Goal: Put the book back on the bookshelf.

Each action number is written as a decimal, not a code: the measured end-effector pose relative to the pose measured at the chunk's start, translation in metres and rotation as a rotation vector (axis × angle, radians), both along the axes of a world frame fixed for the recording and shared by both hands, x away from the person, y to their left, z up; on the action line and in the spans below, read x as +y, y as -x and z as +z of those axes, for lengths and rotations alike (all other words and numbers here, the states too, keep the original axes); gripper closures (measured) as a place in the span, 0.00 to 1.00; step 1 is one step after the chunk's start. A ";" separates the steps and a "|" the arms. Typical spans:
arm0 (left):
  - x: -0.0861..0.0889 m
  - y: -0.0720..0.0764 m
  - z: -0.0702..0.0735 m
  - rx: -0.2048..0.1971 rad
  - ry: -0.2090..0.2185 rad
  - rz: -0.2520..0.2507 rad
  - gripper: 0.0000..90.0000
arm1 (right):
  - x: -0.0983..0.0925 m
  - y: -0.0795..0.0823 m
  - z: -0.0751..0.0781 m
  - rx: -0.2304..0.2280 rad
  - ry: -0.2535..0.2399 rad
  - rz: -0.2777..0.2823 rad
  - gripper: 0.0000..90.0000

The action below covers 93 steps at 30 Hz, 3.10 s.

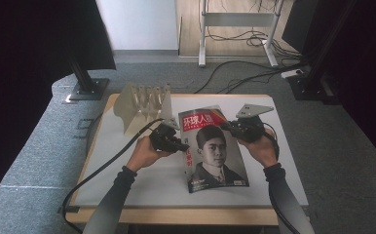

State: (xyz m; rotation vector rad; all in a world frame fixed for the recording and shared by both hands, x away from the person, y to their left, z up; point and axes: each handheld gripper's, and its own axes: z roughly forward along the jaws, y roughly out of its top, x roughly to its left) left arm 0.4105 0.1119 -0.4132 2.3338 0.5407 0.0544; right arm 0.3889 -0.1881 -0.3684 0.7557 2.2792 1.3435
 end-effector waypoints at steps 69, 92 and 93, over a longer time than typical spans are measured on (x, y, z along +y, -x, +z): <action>0.125 0.063 0.081 -0.181 0.181 0.268 0.97 | -0.047 0.009 -0.111 0.146 0.075 -0.193 0.15; 0.224 0.074 0.102 -0.224 0.167 0.567 0.97 | -0.044 0.016 -0.161 0.221 0.119 -0.207 0.14; 0.227 0.072 0.103 -0.225 0.162 0.579 0.97 | -0.044 0.015 -0.162 0.225 0.122 -0.207 0.14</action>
